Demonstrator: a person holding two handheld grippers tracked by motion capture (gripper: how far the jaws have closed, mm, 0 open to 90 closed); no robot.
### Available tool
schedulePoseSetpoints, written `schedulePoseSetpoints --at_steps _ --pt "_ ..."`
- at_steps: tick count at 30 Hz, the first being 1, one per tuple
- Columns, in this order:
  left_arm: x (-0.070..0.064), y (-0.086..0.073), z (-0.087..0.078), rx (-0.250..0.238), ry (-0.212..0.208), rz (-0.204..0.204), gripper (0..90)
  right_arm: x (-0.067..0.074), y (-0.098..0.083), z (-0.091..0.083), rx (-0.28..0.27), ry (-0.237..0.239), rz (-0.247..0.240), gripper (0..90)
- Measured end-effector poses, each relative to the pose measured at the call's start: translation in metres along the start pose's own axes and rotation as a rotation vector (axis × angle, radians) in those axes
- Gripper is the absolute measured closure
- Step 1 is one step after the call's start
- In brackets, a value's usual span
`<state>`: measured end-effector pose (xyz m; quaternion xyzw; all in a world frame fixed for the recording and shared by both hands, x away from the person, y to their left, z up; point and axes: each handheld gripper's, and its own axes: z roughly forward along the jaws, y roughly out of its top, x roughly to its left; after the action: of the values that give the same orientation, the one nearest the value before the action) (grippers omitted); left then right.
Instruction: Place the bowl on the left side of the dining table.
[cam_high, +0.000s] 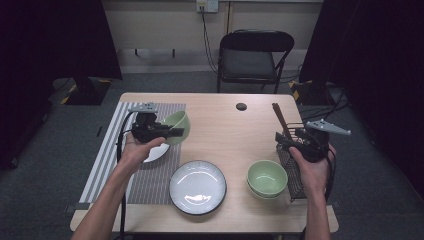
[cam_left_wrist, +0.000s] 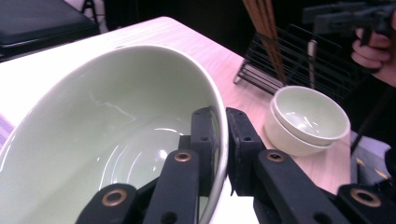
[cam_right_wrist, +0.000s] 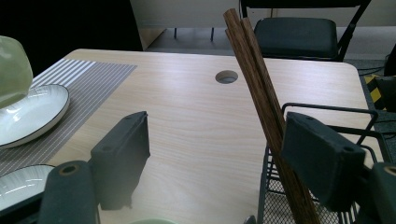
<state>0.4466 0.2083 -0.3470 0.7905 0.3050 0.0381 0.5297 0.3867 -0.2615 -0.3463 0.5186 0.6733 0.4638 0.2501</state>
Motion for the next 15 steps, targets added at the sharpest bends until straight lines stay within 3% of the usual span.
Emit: schedulePoseSetpoints --at_steps 10,15 --pt "0.020 -0.006 -0.019 -0.007 0.103 -0.032 82.7 0.000 0.001 -0.001 -0.004 -0.001 0.000 22.9" --pt "0.029 -0.010 -0.025 -0.007 0.154 -0.078 82.6 -0.001 0.001 -0.002 -0.004 0.000 0.002 22.9"
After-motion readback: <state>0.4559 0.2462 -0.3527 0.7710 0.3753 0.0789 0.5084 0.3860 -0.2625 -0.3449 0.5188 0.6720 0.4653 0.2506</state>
